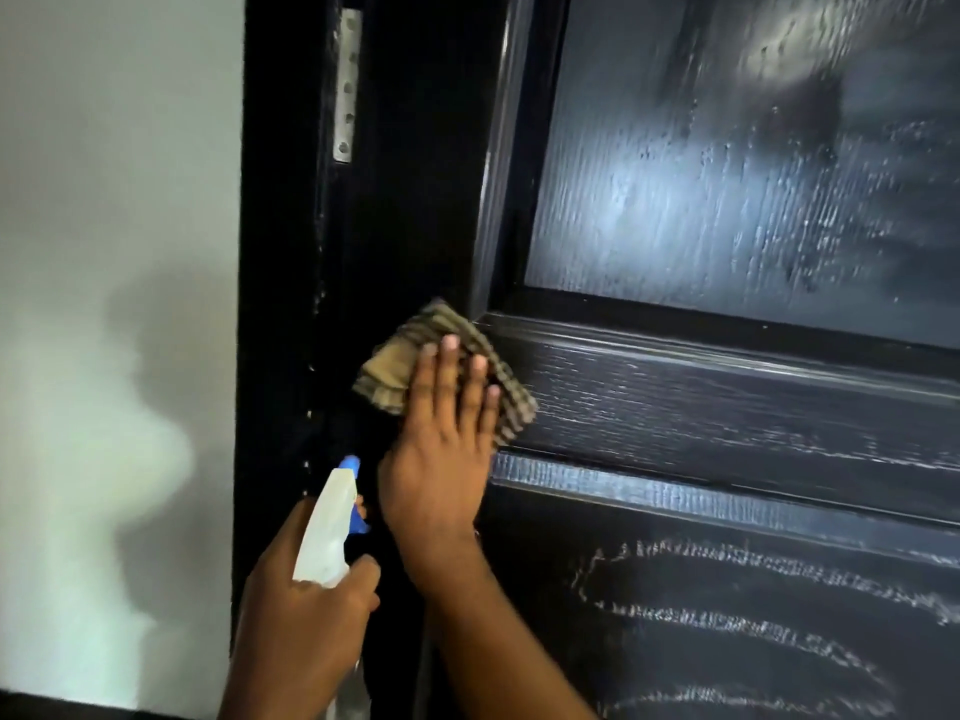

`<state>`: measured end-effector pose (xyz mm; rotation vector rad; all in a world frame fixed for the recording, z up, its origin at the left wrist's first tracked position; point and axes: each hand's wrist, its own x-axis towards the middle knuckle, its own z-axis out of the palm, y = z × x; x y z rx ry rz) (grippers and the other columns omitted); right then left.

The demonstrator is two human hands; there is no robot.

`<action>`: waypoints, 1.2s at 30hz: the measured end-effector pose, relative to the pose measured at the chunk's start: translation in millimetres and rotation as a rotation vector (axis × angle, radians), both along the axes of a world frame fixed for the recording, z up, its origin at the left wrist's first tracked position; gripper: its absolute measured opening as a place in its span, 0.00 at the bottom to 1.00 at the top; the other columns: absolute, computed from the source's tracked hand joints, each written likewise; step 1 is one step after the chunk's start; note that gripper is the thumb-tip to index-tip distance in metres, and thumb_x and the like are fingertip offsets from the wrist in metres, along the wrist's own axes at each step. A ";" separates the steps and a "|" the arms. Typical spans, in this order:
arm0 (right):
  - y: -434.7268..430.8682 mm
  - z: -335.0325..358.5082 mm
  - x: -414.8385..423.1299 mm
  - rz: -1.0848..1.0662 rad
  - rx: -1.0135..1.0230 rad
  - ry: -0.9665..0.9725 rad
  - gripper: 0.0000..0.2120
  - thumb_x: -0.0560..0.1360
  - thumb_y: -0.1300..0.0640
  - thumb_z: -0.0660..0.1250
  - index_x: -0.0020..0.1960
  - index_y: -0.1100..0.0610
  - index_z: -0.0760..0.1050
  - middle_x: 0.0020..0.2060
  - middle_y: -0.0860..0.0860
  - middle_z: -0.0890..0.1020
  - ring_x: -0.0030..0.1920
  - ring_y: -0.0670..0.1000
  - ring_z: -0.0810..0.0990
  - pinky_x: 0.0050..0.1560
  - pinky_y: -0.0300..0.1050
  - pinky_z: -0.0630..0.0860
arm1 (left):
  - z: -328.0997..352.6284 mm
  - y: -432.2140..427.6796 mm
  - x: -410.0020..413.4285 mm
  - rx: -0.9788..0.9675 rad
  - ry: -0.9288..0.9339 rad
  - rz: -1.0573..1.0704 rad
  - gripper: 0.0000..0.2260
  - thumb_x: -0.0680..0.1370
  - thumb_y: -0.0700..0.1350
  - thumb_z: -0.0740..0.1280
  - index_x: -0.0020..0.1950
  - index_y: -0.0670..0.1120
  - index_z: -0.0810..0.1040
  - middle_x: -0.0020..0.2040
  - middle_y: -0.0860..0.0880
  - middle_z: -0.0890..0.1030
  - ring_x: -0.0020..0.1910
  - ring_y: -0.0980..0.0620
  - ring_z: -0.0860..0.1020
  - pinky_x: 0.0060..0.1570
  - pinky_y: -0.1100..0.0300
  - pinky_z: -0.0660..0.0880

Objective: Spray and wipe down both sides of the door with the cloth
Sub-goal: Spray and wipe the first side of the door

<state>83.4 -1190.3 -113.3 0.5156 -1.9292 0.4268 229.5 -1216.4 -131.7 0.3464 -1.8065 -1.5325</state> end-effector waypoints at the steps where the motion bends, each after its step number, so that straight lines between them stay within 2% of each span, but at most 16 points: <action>1: 20.8 2.3 -7.0 -0.032 -0.086 -0.015 0.42 0.66 0.57 0.60 0.79 0.58 0.51 0.79 0.54 0.52 0.78 0.59 0.45 0.76 0.54 0.39 | -0.7 3.1 -0.2 -0.008 -0.007 -0.006 0.44 0.70 0.27 0.66 0.42 0.84 0.69 0.38 0.64 0.80 0.24 0.51 0.76 0.30 0.64 0.74; 3: 77.6 8.5 -21.1 -0.114 -0.295 -0.043 0.42 0.66 0.59 0.60 0.78 0.60 0.50 0.78 0.57 0.53 0.77 0.62 0.48 0.75 0.55 0.40 | 0.2 8.7 1.4 -0.002 -0.030 -0.028 0.41 0.70 0.27 0.66 0.39 0.82 0.71 0.38 0.55 0.82 0.23 0.52 0.75 0.26 0.68 0.72; 5: 134.4 13.3 -30.8 -0.166 -0.503 -0.091 0.38 0.72 0.59 0.59 0.78 0.63 0.49 0.78 0.60 0.50 0.77 0.65 0.47 0.75 0.56 0.40 | 0.2 12.8 2.2 0.002 -0.038 -0.079 0.35 0.70 0.28 0.67 0.36 0.74 0.75 0.34 0.44 0.80 0.22 0.52 0.75 0.24 0.69 0.71; 8: 166.2 18.2 -34.3 -0.133 -0.680 -0.169 0.33 0.78 0.61 0.62 0.78 0.65 0.51 0.78 0.59 0.44 0.77 0.63 0.41 0.75 0.54 0.37 | -2.4 20.3 -1.6 -0.031 -0.052 -0.130 0.23 0.71 0.30 0.68 0.42 0.62 0.77 0.31 0.42 0.78 0.24 0.52 0.75 0.24 0.69 0.70; 11: 126.9 31.3 -27.1 -0.143 -0.776 -0.173 0.36 0.77 0.60 0.62 0.78 0.65 0.47 0.78 0.61 0.47 0.77 0.66 0.43 0.76 0.59 0.41 | 3.2 27.9 0.9 -0.038 -0.067 -0.117 0.26 0.72 0.32 0.68 0.39 0.67 0.77 0.32 0.41 0.78 0.26 0.49 0.77 0.25 0.68 0.72; 12: 106.4 34.7 -21.5 -0.128 -0.741 -0.148 0.36 0.75 0.60 0.61 0.78 0.65 0.47 0.78 0.62 0.49 0.76 0.67 0.46 0.76 0.61 0.45 | 6.7 29.1 2.8 -0.041 -0.067 -0.094 0.28 0.72 0.33 0.68 0.37 0.71 0.75 0.34 0.44 0.80 0.27 0.48 0.78 0.26 0.67 0.73; 14: 64.7 26.8 -8.6 -0.027 -0.505 -0.067 0.39 0.69 0.61 0.60 0.78 0.64 0.50 0.77 0.62 0.52 0.76 0.68 0.50 0.75 0.62 0.49 | 10.9 32.8 4.2 -0.062 -0.064 -0.051 0.31 0.72 0.34 0.68 0.35 0.76 0.72 0.38 0.53 0.81 0.28 0.50 0.80 0.32 0.61 0.76; 16: 36.3 11.4 2.0 0.083 -0.165 -0.010 0.41 0.68 0.56 0.63 0.78 0.61 0.52 0.78 0.58 0.51 0.78 0.62 0.45 0.77 0.57 0.42 | 12.8 36.7 0.2 -0.067 -0.064 -0.029 0.33 0.71 0.35 0.69 0.36 0.79 0.71 0.38 0.56 0.82 0.29 0.50 0.80 0.36 0.55 0.77; 18: 38.7 1.9 -0.1 0.125 0.002 0.030 0.41 0.70 0.50 0.62 0.79 0.59 0.52 0.79 0.55 0.51 0.78 0.57 0.43 0.77 0.52 0.37 | 14.3 44.0 -3.6 -0.079 -0.071 -0.025 0.32 0.72 0.35 0.68 0.37 0.78 0.71 0.37 0.55 0.82 0.30 0.50 0.80 0.35 0.56 0.76; 21: 80.6 4.0 -13.2 0.090 -0.074 0.024 0.41 0.69 0.58 0.64 0.78 0.59 0.53 0.78 0.54 0.53 0.78 0.56 0.45 0.77 0.53 0.37 | 12.0 52.6 -9.3 -0.078 -0.039 -0.050 0.25 0.72 0.34 0.68 0.39 0.70 0.75 0.37 0.47 0.82 0.28 0.53 0.79 0.29 0.65 0.74; 23: 127.0 7.3 -22.9 0.005 -0.237 -0.009 0.42 0.66 0.62 0.62 0.78 0.61 0.52 0.78 0.55 0.54 0.77 0.61 0.48 0.76 0.57 0.41 | 10.5 57.5 -13.1 -0.053 -0.018 -0.092 0.20 0.73 0.34 0.67 0.43 0.62 0.77 0.38 0.45 0.81 0.28 0.55 0.78 0.27 0.68 0.74; 26: 210.9 16.5 -37.0 -0.080 -0.489 -0.078 0.37 0.72 0.61 0.58 0.78 0.64 0.49 0.78 0.61 0.50 0.77 0.66 0.47 0.75 0.57 0.41 | 12.4 65.5 -19.8 -0.072 -0.033 -0.128 0.12 0.74 0.35 0.68 0.48 0.53 0.78 0.39 0.46 0.80 0.27 0.56 0.78 0.29 0.69 0.75; 29: 238.8 21.8 -41.4 -0.083 -0.584 -0.113 0.34 0.77 0.61 0.59 0.79 0.63 0.46 0.78 0.60 0.47 0.77 0.65 0.42 0.75 0.56 0.38 | 18.9 75.6 -22.6 -0.104 -0.057 -0.148 0.09 0.75 0.37 0.68 0.48 0.51 0.77 0.40 0.46 0.81 0.28 0.56 0.79 0.30 0.70 0.75; 31: 220.5 28.1 -39.3 -0.108 -0.644 -0.107 0.35 0.77 0.61 0.59 0.79 0.63 0.46 0.78 0.60 0.47 0.77 0.66 0.42 0.75 0.56 0.38 | 25.5 79.6 -24.7 -0.077 -0.048 -0.175 0.11 0.75 0.37 0.69 0.48 0.55 0.77 0.44 0.47 0.82 0.28 0.56 0.80 0.35 0.65 0.80; 33: 190.3 33.6 -37.6 -0.139 -0.622 -0.077 0.35 0.75 0.60 0.59 0.78 0.64 0.48 0.78 0.61 0.50 0.77 0.67 0.45 0.75 0.57 0.40 | 35.5 80.0 -29.3 -0.063 -0.038 -0.168 0.12 0.75 0.38 0.69 0.52 0.54 0.78 0.45 0.48 0.83 0.29 0.56 0.82 0.39 0.59 0.82; 36: 147.8 23.8 -25.1 -0.042 -0.316 -0.022 0.38 0.69 0.61 0.62 0.77 0.63 0.55 0.77 0.60 0.56 0.76 0.67 0.51 0.75 0.58 0.43 | 45.4 83.1 -25.5 -0.077 0.055 -0.112 0.16 0.74 0.36 0.67 0.50 0.59 0.77 0.44 0.51 0.82 0.29 0.55 0.82 0.39 0.58 0.82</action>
